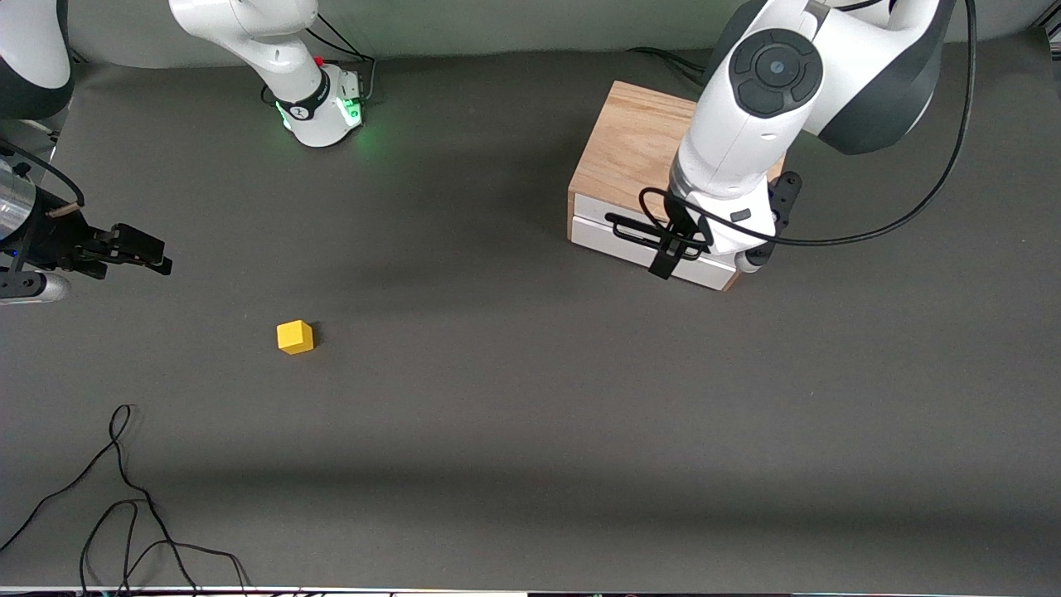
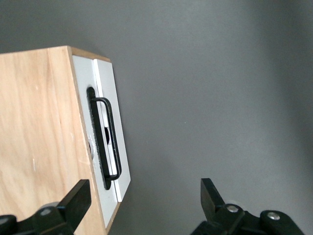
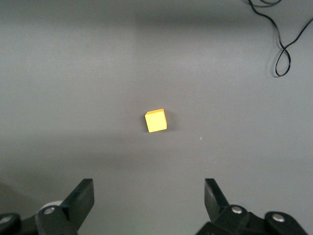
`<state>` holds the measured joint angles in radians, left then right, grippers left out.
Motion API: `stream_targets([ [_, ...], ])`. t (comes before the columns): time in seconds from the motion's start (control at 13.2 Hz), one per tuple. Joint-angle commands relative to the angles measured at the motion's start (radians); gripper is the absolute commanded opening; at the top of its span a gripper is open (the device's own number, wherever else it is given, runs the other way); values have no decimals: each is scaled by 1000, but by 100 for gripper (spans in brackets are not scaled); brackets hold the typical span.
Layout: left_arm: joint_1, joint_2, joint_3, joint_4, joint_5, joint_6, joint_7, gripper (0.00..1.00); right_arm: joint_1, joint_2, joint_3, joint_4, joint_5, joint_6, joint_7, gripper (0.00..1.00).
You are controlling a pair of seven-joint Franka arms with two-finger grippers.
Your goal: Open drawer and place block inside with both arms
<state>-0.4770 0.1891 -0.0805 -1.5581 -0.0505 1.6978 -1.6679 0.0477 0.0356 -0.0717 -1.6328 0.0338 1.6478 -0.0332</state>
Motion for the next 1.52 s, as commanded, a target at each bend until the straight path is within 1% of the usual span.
stream_targets([
  [0.0,-8,38,-1,27,-12,-32,-56,100,6,16,0,22,-15,30,3,100],
  [0.15,-21,68,-1,27,-5,-87,-41,100,8,32,0,21,-17,47,-1,100],
  [0.3,-23,98,-1,21,0,-89,-39,100,8,32,0,14,-17,41,-14,100],
  [0.53,-23,112,-1,-35,0,-40,-35,100,9,52,1,24,-20,58,-22,100],
  [0.61,-23,110,-1,-65,0,-18,-32,100,23,53,6,24,-49,73,-17,100],
  [0.68,-23,107,-1,-95,0,8,-32,100,59,53,6,24,-77,89,-2,100],
  [0.84,-40,108,-1,-147,1,60,-32,100,63,52,0,22,-71,87,45,100],
  [1.14,-45,118,-1,-213,4,155,-32,100,60,43,-8,14,-37,81,52,100],
  [1.44,-51,154,-1,-237,15,172,-32,100,60,36,-17,4,-35,78,49,100],
])
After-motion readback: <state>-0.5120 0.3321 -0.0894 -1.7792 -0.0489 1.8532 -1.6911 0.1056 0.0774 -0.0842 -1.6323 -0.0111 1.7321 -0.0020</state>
